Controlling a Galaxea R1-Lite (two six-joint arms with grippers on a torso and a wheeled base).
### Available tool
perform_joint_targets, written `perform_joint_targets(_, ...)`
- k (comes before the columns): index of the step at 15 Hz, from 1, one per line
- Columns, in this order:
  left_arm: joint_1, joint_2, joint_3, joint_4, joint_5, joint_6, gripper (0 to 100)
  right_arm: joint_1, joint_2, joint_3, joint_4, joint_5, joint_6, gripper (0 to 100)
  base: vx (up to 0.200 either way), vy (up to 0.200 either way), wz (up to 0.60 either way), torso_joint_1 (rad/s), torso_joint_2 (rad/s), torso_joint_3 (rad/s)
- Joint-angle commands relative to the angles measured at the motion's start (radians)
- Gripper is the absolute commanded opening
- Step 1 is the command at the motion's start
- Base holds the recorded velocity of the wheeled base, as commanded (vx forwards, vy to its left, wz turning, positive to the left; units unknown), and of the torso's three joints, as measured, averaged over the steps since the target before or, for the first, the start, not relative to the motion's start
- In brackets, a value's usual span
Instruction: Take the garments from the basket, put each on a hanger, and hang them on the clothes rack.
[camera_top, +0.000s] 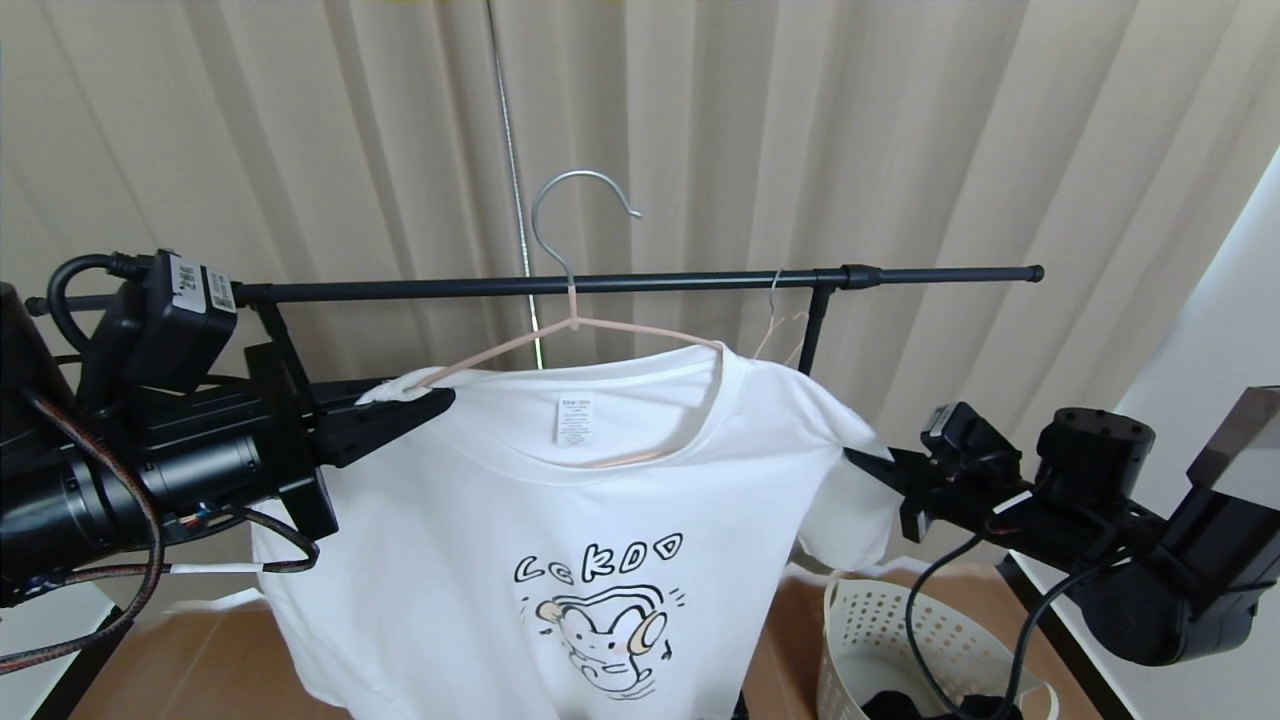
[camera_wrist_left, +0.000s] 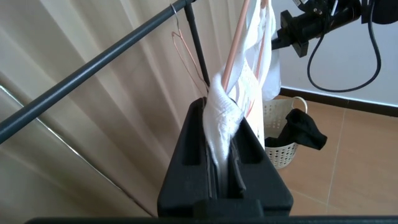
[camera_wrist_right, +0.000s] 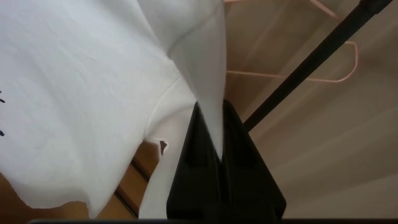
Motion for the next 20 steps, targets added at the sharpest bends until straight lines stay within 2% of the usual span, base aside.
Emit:
perform_joint_targets(1, 0.000, 0.003, -0.001, -0.001, 0.000, 0.000, 0, -0.001, 0.000, -0.002, 0.000, -0.002, 0.000, 0, 0.000, 0.000, 0.00, 0.000, 0.00, 0.000)
perform_joint_targets(3, 0.010, 0.001, -0.003, -0.001, 0.000, -0.001, 0, 0.001, 0.000, -0.004, 0.001, -0.044, 0.000, 0, 0.000, 0.000, 0.00, 0.000, 0.00, 0.000)
perform_joint_targets(9, 0.011, 0.001, -0.003, -0.001, 0.000, -0.001, 0, 0.014, -0.013, 0.001, 0.026, -0.077, 0.017, 0, 0.000, 0.000, 0.00, 0.000, 0.00, 0.000)
perform_joint_targets(10, 0.013, 0.003, -0.003, -0.001, 0.000, -0.003, 0, 0.016, -0.013, 0.002, 0.021, -0.077, 0.017, 100, 0.000, 0.000, 0.00, 0.000, 0.00, 0.000)
perform_joint_targets(12, 0.017, 0.003, -0.004, -0.001, 0.000, -0.004, 0, 0.016, -0.013, 0.009, 0.015, -0.065, 0.018, 100, 0.000, 0.000, 0.00, 0.000, 0.00, 0.000)
perform_joint_targets(15, 0.048, 0.007, -0.001, 0.001, 0.000, -0.008, 0, 0.014, -0.023, 0.045, -0.049, 0.029, 0.020, 100, 0.000, 0.000, 0.00, 0.000, 0.00, 0.000)
perform_joint_targets(19, 0.079, 0.012, 0.008, 0.001, 0.007, -0.064, 0, 0.024, -0.063, 0.056, -0.066, 0.036, 0.024, 100, 0.000, 0.000, 0.00, 0.000, 0.00, 0.000)
perform_joint_targets(20, 0.111, 0.013, 0.015, 0.001, 0.008, -0.070, 0, 0.048, -0.091, 0.056, -0.068, 0.029, 0.055, 100, 0.000, 0.000, 0.00, 0.000, 0.00, 0.000)
